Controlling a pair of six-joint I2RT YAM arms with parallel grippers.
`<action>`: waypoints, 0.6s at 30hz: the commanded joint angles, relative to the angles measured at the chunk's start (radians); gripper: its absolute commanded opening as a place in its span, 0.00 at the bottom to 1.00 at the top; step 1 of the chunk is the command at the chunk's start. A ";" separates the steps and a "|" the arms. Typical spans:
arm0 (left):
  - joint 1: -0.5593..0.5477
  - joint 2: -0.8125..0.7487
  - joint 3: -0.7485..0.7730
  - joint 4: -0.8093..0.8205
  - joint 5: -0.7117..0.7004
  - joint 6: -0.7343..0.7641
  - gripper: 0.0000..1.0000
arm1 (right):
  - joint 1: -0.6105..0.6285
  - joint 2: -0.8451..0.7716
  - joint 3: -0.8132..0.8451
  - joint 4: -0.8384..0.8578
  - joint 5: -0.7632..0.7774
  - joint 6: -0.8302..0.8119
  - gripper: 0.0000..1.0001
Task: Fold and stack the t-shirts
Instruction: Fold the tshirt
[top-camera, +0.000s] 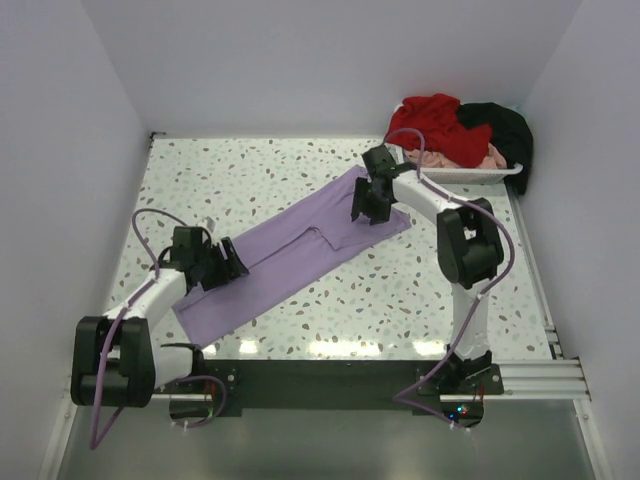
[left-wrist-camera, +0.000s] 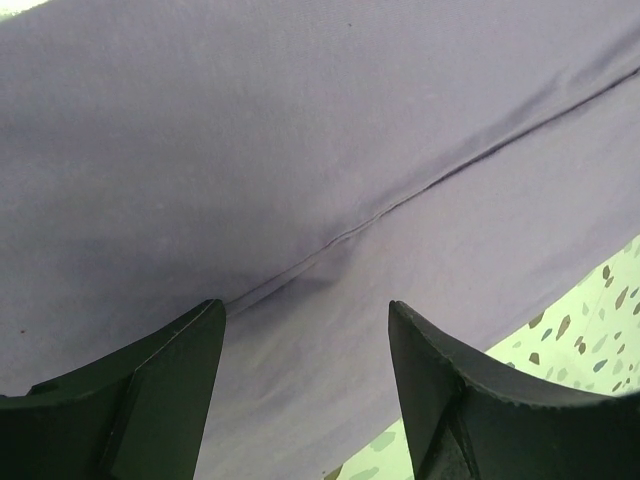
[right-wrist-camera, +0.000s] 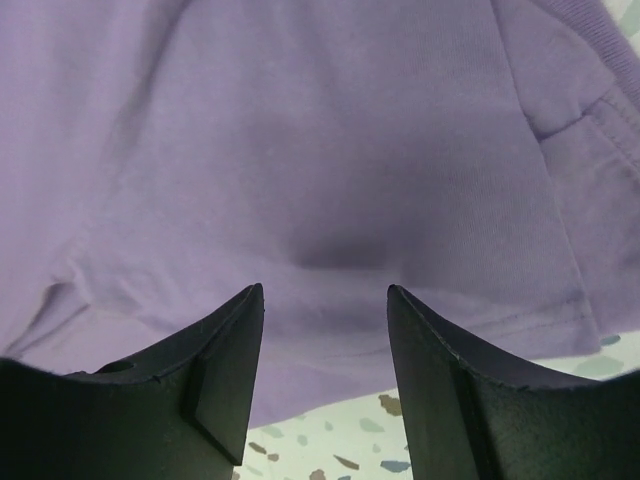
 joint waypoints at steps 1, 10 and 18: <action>-0.002 -0.036 -0.022 0.035 0.001 -0.026 0.71 | 0.008 0.054 0.042 -0.014 -0.006 -0.023 0.56; -0.010 -0.030 -0.062 -0.005 0.056 -0.104 0.71 | 0.003 0.210 0.159 -0.076 0.062 0.006 0.56; -0.051 -0.039 -0.068 -0.025 0.090 -0.161 0.70 | -0.012 0.364 0.418 -0.182 0.115 0.006 0.55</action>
